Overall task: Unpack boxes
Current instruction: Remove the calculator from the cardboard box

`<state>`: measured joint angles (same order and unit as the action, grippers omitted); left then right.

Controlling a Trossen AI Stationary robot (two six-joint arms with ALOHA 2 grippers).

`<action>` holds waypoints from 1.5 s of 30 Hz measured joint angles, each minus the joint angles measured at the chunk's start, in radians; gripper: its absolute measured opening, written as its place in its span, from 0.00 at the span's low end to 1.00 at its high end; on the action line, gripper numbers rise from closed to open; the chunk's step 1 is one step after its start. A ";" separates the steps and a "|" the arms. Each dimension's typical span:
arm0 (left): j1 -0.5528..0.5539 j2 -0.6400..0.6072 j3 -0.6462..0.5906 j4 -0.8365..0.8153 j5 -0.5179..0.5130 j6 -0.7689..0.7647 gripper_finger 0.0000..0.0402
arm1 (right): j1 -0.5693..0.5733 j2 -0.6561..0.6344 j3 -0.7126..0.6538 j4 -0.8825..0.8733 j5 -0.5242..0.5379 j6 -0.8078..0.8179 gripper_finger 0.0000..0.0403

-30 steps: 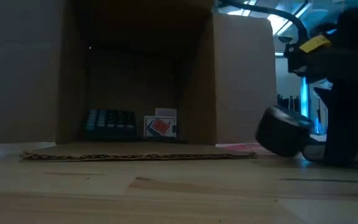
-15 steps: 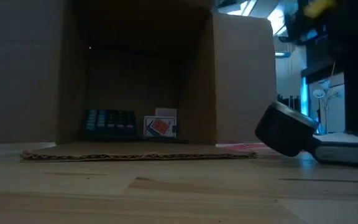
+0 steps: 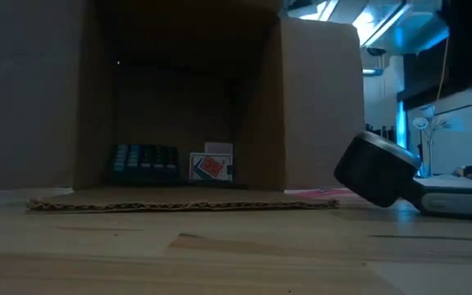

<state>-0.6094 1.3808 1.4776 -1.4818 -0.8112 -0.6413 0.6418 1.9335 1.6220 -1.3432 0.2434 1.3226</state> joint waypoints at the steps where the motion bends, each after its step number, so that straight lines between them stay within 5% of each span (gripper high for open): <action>1: 0.000 0.000 0.000 0.000 0.000 0.000 0.01 | 0.000 0.000 0.014 0.002 0.005 -0.009 0.79; 9: 0.000 0.000 0.000 0.000 0.000 -0.003 0.01 | -0.001 0.000 0.020 0.267 0.112 -0.145 0.79; 22: 0.000 0.000 0.000 0.014 0.000 -0.011 0.01 | -0.056 0.000 -0.204 1.151 0.412 -0.565 0.79; 39: 0.000 0.000 0.000 0.039 0.000 -0.006 0.01 | -0.259 0.028 -0.210 1.168 0.284 -0.777 0.79; 45: -0.001 0.000 0.000 0.086 0.001 0.037 0.01 | -0.278 0.044 -0.211 1.156 0.322 -0.834 0.79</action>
<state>-0.6106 1.3808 1.4776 -1.3954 -0.8097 -0.6039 0.3641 1.9778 1.4113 -0.1874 0.5656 0.4882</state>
